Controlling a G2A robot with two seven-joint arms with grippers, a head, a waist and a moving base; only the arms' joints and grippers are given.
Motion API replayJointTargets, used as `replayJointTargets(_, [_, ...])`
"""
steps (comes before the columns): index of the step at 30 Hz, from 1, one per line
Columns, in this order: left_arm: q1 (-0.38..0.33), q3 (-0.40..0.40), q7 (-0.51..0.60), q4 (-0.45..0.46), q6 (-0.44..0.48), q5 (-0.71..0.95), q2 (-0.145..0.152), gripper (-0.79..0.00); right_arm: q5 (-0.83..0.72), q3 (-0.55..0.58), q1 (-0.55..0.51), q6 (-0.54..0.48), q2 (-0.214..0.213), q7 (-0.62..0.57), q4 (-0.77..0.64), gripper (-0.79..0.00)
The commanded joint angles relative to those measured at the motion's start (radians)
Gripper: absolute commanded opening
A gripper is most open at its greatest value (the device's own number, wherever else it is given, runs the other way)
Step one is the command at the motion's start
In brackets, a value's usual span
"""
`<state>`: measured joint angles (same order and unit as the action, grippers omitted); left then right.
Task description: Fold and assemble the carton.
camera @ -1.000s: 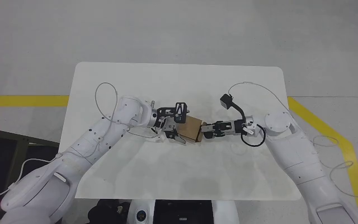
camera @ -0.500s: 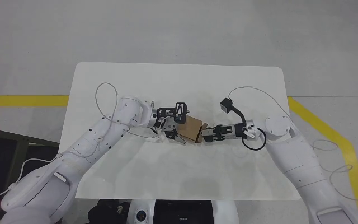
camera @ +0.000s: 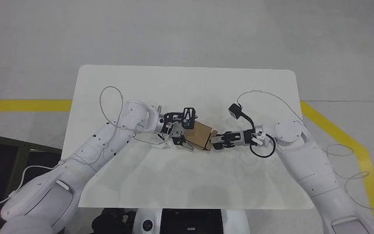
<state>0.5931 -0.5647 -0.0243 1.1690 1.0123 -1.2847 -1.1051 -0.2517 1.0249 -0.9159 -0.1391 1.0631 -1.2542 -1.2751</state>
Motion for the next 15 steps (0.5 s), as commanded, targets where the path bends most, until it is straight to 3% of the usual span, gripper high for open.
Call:
replayJointTargets(1, [0.000, 0.001, 0.000, 0.001, 0.000, 0.001, 0.000, 0.000, 0.008, -0.001, 0.002, 0.006, -0.001, 0.002, -0.002, -0.600])
replayJointTargets(15, [-0.005, 0.012, -0.001, 0.006, 0.000, 0.005, 0.003, 0.000, 0.042, -0.027, 0.038, 0.048, 0.003, -0.008, -0.003, -0.594])
